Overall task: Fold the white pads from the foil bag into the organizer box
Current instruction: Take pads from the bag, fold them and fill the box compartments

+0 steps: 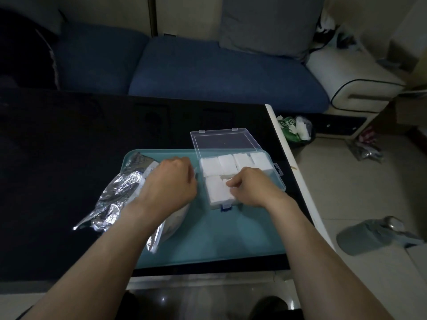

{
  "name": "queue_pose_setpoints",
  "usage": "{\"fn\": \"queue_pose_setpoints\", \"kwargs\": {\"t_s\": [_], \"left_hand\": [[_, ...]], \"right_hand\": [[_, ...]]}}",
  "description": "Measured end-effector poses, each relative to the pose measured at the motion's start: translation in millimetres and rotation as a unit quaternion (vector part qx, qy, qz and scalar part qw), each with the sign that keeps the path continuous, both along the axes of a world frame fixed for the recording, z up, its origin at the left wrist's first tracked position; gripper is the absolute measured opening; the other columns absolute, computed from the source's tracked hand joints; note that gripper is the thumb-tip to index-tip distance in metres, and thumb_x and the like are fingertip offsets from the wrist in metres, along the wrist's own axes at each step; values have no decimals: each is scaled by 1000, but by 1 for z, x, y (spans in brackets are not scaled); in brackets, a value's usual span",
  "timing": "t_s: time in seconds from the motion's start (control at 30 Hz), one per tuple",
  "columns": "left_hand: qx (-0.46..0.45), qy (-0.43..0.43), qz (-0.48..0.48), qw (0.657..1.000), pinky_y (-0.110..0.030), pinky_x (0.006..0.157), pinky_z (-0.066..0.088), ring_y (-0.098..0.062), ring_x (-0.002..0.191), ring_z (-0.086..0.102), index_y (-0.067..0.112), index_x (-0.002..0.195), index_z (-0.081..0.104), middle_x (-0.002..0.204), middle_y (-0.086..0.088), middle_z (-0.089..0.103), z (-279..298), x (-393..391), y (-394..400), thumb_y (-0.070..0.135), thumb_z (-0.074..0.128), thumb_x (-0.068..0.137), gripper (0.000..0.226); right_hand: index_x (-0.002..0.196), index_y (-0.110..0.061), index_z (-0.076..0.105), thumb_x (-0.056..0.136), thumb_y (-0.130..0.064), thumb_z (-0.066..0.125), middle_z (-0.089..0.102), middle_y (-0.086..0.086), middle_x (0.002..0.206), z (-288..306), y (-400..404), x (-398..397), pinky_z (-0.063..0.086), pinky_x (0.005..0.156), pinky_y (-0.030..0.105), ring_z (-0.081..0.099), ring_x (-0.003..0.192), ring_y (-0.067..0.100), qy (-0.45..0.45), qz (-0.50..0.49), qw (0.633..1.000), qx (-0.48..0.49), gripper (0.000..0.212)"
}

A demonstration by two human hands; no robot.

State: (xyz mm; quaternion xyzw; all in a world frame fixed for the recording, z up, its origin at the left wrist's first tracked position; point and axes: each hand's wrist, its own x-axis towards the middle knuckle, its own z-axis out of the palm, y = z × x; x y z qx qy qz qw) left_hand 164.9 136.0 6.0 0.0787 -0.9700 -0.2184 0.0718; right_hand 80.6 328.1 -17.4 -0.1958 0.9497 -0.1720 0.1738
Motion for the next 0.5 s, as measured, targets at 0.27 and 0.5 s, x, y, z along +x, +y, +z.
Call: {"fn": "queue_pose_setpoints", "kwargs": {"t_s": [0.27,0.5], "left_hand": [[-134,-165,32,976,-41,98,40,-34,124,40,14,123,50,128,-15,48,-13,3,-21,47,67,81,57],[-83,-159,110,978,-41,89,43,-37,116,53,5,111,57,125,-21,56,-14,-7,-32,25,51,94,27]], "right_hand": [[107,-18,73,97,-7,55,68,-2,109,11,0,8,53,86,26,62,90,9,194,-65,960,-191,23],[100,-12,69,90,-7,65,66,2,101,11,-53,66,54,72,17,63,75,3,40,67,954,-289,12]]}}
